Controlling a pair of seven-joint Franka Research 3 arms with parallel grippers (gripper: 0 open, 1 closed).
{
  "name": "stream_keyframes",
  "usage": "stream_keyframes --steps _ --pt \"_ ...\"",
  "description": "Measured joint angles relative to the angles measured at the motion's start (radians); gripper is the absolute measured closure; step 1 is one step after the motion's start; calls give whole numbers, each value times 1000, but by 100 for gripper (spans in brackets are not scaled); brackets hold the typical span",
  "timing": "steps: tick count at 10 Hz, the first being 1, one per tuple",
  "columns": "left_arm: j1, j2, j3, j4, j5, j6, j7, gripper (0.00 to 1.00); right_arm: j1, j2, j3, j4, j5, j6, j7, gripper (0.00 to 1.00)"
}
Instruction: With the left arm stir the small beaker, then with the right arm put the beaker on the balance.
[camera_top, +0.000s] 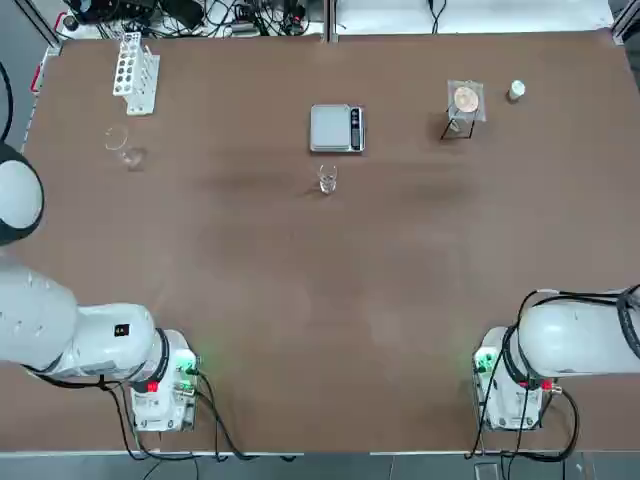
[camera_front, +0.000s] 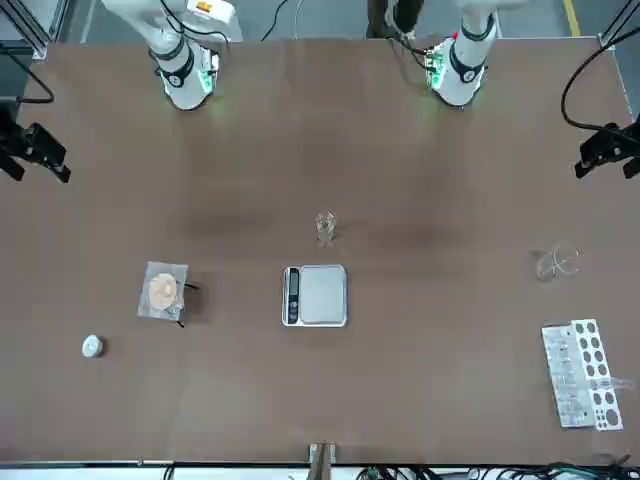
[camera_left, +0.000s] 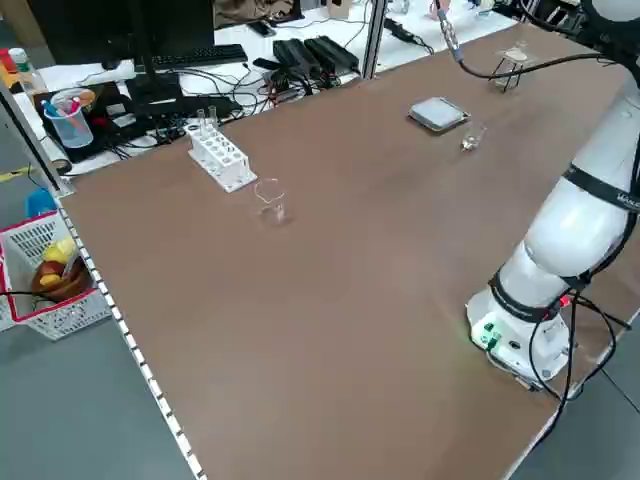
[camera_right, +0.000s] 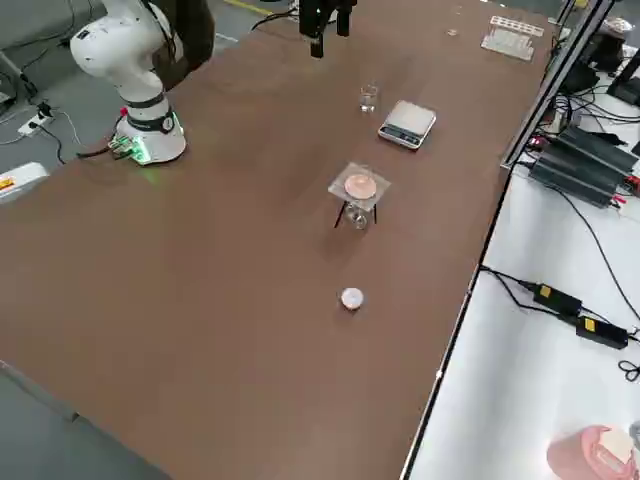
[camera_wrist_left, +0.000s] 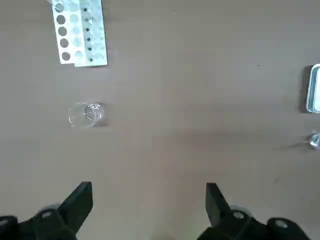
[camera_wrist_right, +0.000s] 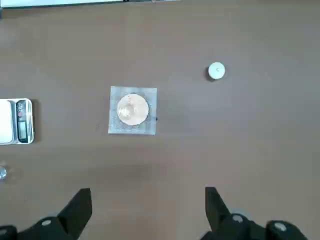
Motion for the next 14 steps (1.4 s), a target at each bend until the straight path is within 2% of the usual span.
stream_keyframes --steps 4,7,9,11,13,14 --pt "-5 9 -27 -1 -18 7 -8 0 0 0 -1 0 2 0 0 0" --pt "-27 88 -76 -9 -73 44 -107 0 -2 0 -3 0 4 0 0 0" --pt "-92 164 -119 -12 -79 103 -186 0 -3 0 -4 -1 5 0 0 0" --pt "-131 222 -130 -21 -146 177 -245 1 -5 0 -4 -1 5 0 0 0" --pt "-132 245 -131 -79 -233 284 -263 4 -5 0 -5 -1 6 0 0 0" --pt "-146 248 -140 -123 -246 356 -305 4 -6 0 -5 -1 6 0 0 0"
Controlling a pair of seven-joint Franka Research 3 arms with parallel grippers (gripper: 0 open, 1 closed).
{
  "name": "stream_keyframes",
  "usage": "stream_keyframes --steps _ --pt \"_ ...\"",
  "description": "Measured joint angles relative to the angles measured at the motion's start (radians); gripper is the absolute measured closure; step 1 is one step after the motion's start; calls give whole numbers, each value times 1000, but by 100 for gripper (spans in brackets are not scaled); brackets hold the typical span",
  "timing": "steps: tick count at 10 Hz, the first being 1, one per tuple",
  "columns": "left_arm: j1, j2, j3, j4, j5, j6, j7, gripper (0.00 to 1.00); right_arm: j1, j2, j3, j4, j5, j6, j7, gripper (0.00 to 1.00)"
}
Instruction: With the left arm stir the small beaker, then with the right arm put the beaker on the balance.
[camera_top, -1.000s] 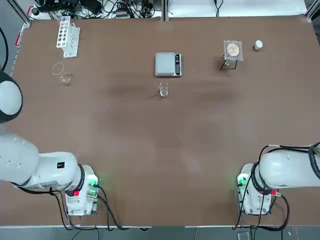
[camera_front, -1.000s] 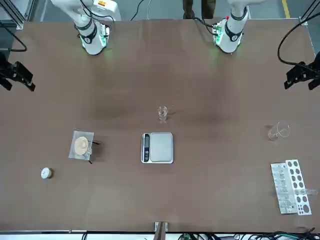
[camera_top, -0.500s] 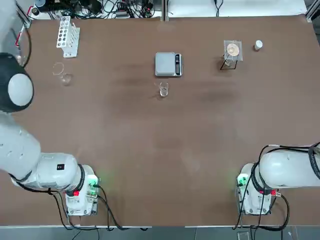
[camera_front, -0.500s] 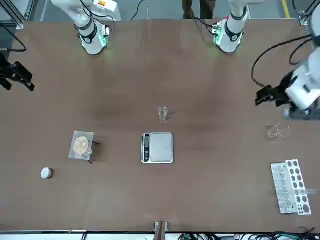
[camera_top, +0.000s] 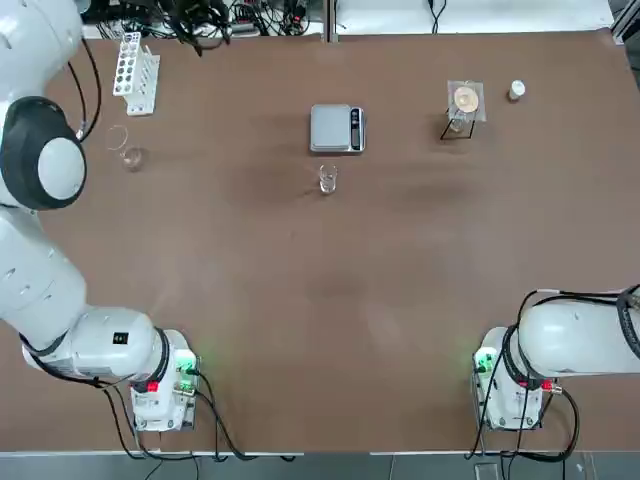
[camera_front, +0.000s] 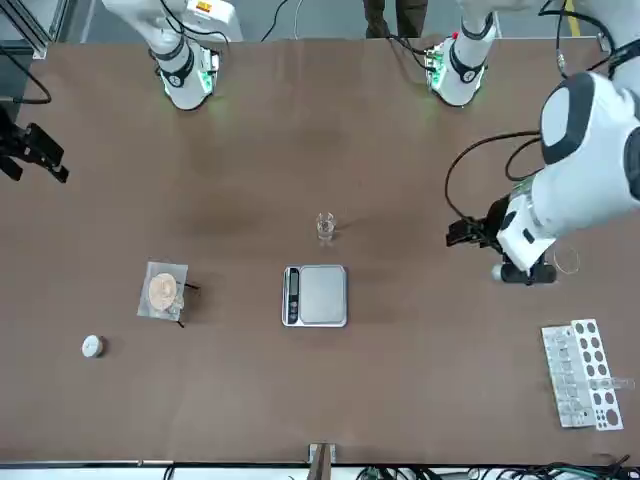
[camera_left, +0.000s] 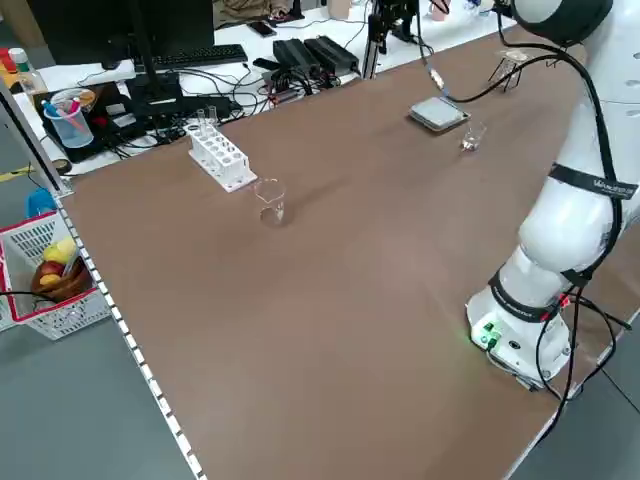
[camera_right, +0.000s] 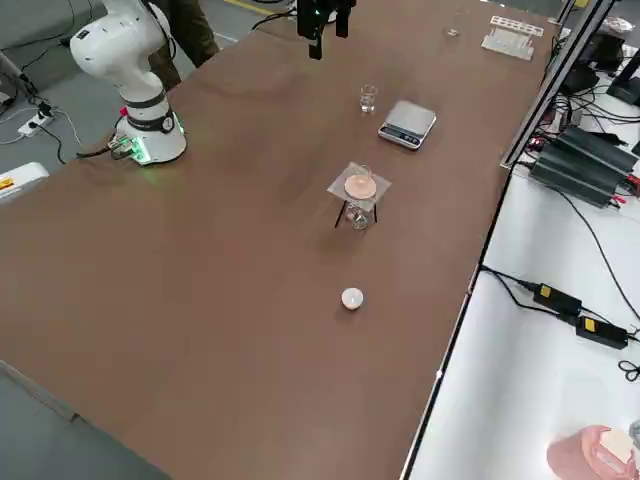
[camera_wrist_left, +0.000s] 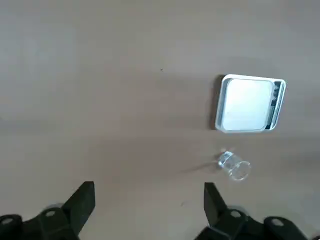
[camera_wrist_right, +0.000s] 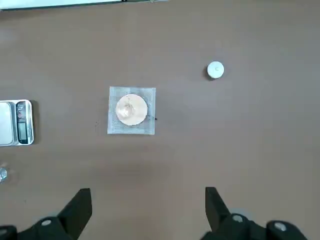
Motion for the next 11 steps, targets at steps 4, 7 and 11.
stream_keyframes --steps 4,7,11 --pt "-108 19 -70 -194 -22 347 -141 10 -1 0 -1 0 1 0 0 0" --pt "-146 31 -143 -385 -83 639 -165 12 -1 0 -1 0 2 0 0 0" --pt "-148 52 -214 -449 -106 691 -169 27 -1 0 -1 0 2 0 0 0"
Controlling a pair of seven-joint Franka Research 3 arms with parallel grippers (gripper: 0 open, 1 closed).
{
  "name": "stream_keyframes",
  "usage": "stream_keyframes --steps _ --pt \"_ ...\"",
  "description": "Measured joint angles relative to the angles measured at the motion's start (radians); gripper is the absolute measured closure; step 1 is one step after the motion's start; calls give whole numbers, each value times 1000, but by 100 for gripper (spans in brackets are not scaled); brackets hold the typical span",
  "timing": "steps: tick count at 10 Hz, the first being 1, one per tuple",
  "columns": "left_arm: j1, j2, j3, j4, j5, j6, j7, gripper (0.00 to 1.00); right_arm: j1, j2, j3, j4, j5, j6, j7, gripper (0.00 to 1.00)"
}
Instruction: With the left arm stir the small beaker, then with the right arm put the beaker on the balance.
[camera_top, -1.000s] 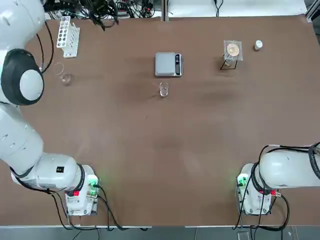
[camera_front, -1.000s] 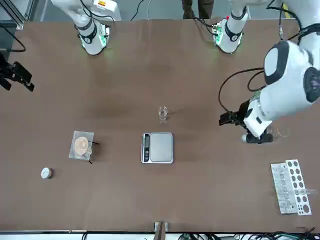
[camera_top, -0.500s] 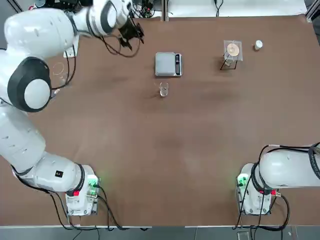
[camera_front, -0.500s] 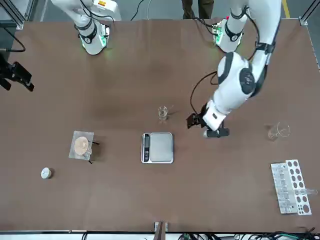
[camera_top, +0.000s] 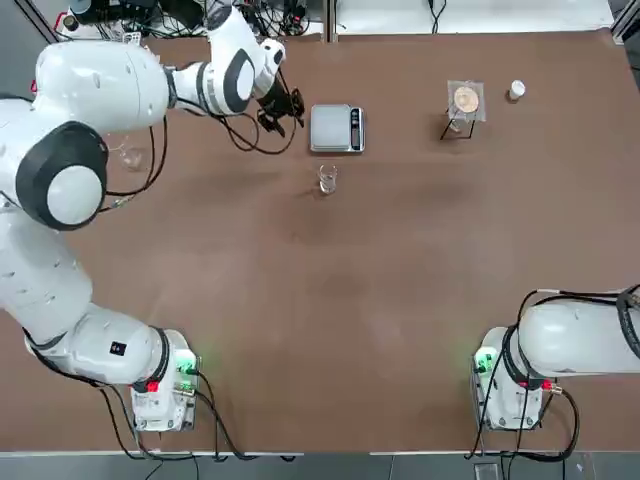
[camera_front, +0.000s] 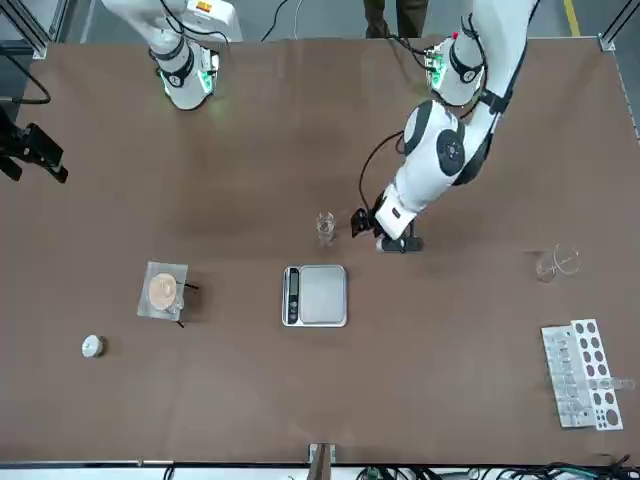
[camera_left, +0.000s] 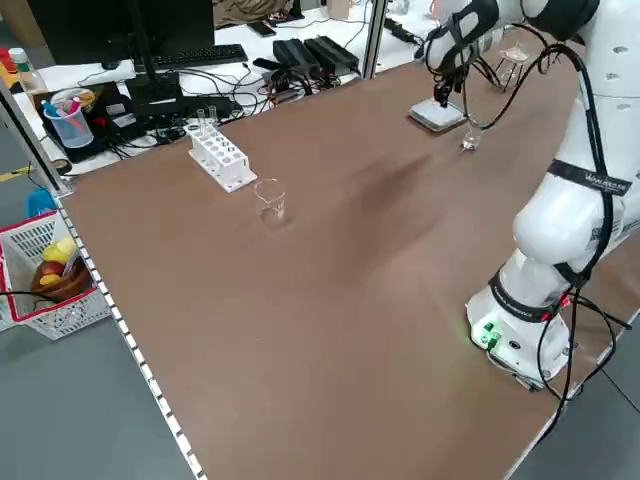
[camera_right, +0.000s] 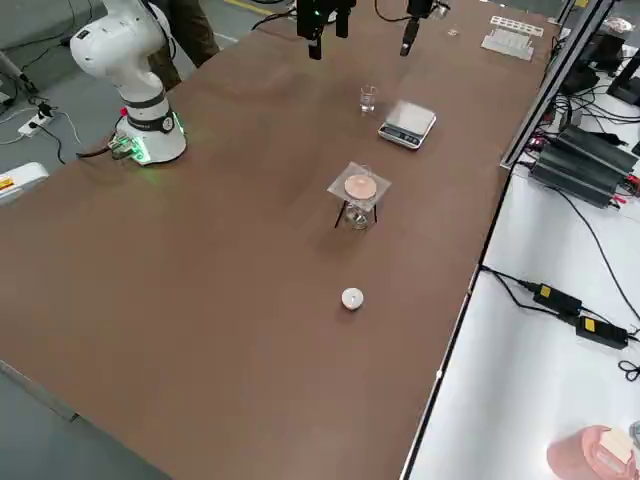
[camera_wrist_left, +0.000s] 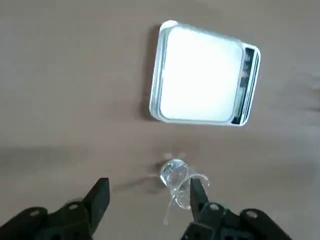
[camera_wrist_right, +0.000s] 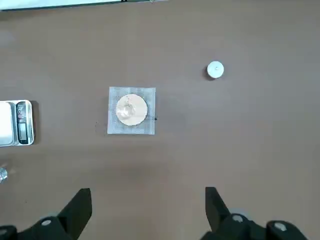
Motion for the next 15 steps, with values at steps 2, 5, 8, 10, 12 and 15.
stream_keyframes --steps 2,5,8,10,12,15 --pt "0 48 -40 -13 -17 91 3 30 0 0 0 0 0 0 0 0" --pt "2 109 -102 -24 -18 182 5 31 0 0 0 0 1 0 0 0" --pt "2 111 -116 -56 -18 187 17 34 -4 0 -1 0 1 0 0 0" --pt "2 110 -116 -81 -18 188 28 40 -4 0 -1 0 1 0 0 0" --pt "3 108 -116 -89 -18 190 36 54 -4 0 -1 0 1 0 0 0" --pt "4 107 -122 -90 -18 191 37 59 -4 0 -1 0 1 0 0 0"
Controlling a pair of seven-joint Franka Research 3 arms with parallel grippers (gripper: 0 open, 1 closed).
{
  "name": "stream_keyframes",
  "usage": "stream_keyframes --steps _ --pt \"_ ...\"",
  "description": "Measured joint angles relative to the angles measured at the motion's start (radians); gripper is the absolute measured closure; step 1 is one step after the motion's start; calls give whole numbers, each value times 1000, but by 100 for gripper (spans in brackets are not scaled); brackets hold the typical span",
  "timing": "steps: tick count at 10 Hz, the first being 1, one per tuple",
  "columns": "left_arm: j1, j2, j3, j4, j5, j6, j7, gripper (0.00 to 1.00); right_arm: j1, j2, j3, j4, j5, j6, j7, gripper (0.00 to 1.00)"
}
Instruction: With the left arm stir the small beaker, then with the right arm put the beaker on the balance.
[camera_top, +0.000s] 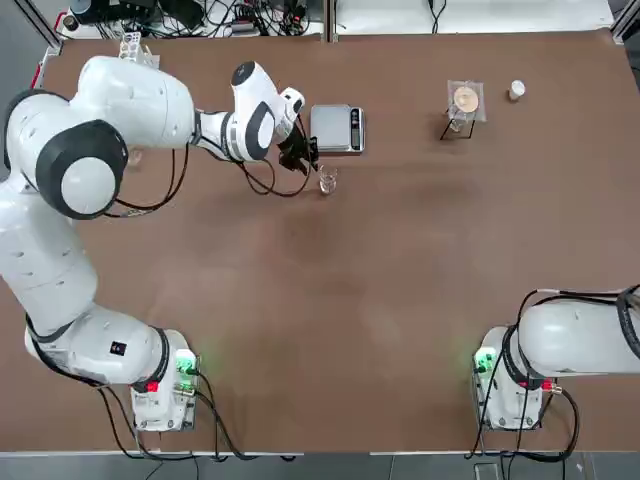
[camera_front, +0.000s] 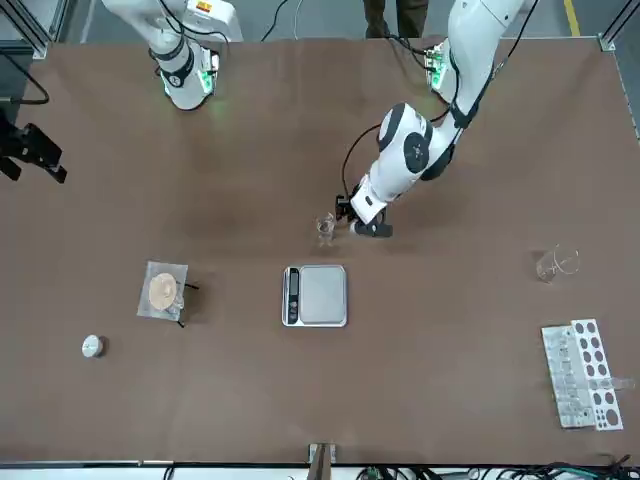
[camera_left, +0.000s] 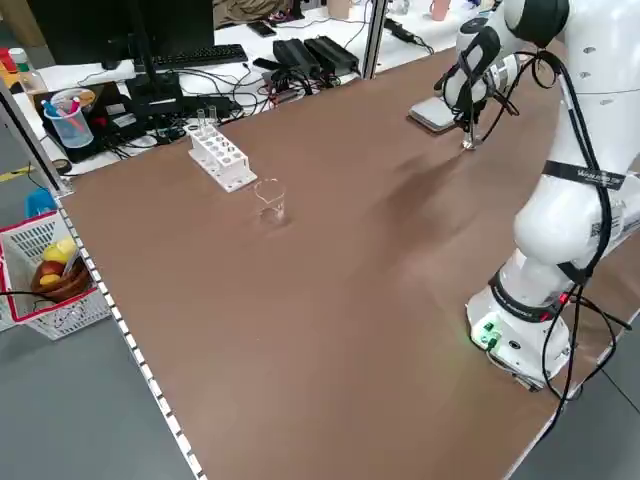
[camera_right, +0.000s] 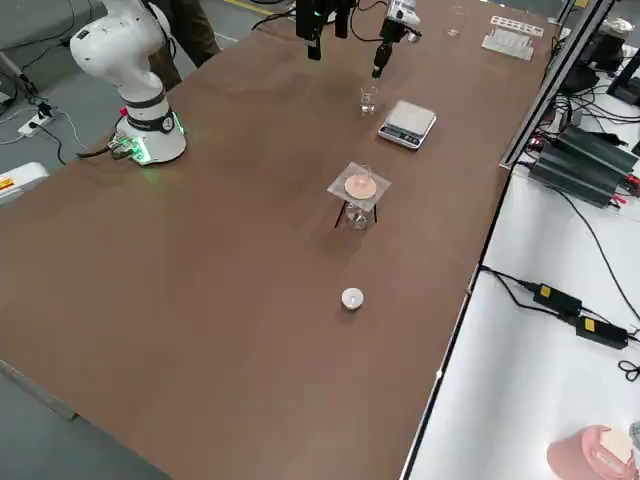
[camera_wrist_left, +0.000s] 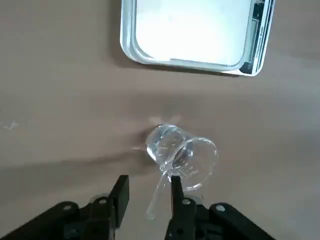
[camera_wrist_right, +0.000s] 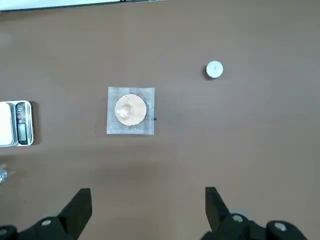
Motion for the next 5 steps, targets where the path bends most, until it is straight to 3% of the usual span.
stream_keyframes --steps 5 --pt "0 0 -3 0 0 1 -2 67 0 0 0 0 0 0 0 0"
